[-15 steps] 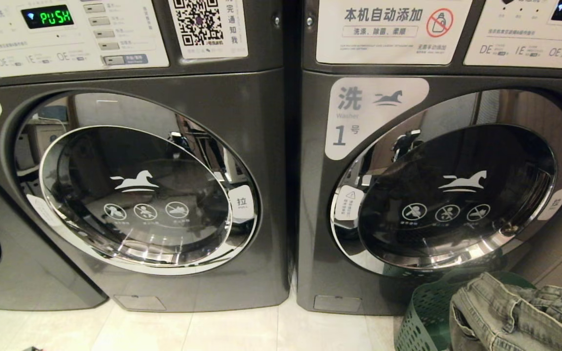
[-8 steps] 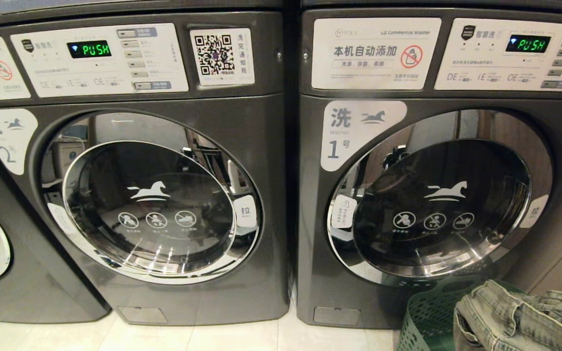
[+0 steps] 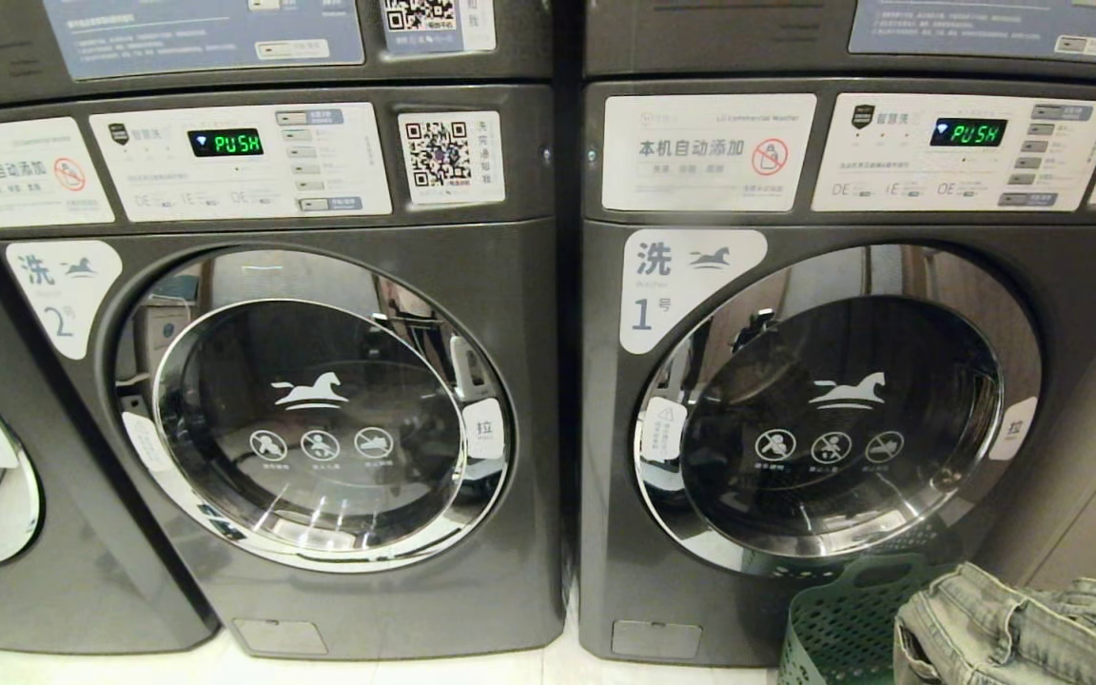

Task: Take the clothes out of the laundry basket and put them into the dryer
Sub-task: Put the clothes in the dryer

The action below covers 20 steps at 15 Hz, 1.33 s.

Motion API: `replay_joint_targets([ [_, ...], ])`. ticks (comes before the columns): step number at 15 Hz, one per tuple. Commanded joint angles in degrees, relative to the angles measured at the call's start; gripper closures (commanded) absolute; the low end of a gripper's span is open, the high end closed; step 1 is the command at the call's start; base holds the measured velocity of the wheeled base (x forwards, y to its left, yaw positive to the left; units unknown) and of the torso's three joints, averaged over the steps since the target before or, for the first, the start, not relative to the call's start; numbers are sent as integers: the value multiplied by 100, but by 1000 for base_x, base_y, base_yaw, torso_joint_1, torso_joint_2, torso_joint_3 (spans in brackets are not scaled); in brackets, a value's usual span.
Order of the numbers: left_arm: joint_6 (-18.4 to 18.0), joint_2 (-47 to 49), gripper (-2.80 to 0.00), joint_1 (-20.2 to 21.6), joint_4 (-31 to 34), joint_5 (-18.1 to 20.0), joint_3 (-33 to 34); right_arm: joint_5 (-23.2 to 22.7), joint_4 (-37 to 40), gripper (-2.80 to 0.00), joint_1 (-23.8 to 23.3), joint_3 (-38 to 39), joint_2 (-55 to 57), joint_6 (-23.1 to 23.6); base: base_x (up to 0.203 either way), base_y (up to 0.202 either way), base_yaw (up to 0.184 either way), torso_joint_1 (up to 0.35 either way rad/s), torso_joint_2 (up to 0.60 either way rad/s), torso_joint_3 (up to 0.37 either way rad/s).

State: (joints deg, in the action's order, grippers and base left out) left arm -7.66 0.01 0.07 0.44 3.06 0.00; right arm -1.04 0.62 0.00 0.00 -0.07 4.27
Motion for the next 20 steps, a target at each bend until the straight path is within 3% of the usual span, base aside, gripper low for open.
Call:
replay_joint_targets([
  [1, -8, -10, 0, 1, 0, 2, 0, -2, -1, 0, 0, 0, -1, 4, 0, 0, 0, 7, -2, 47],
  [6, 10, -10, 0, 1, 0, -7, 0, -2, -1, 0, 0, 0, -1, 4, 0, 41, 0, 2, 1, 7],
  [20, 89, -10, 0, 1, 9, -60, 0, 7, -1, 0, 0, 0, -1, -22, 0, 194, -2, 2, 4, 3],
])
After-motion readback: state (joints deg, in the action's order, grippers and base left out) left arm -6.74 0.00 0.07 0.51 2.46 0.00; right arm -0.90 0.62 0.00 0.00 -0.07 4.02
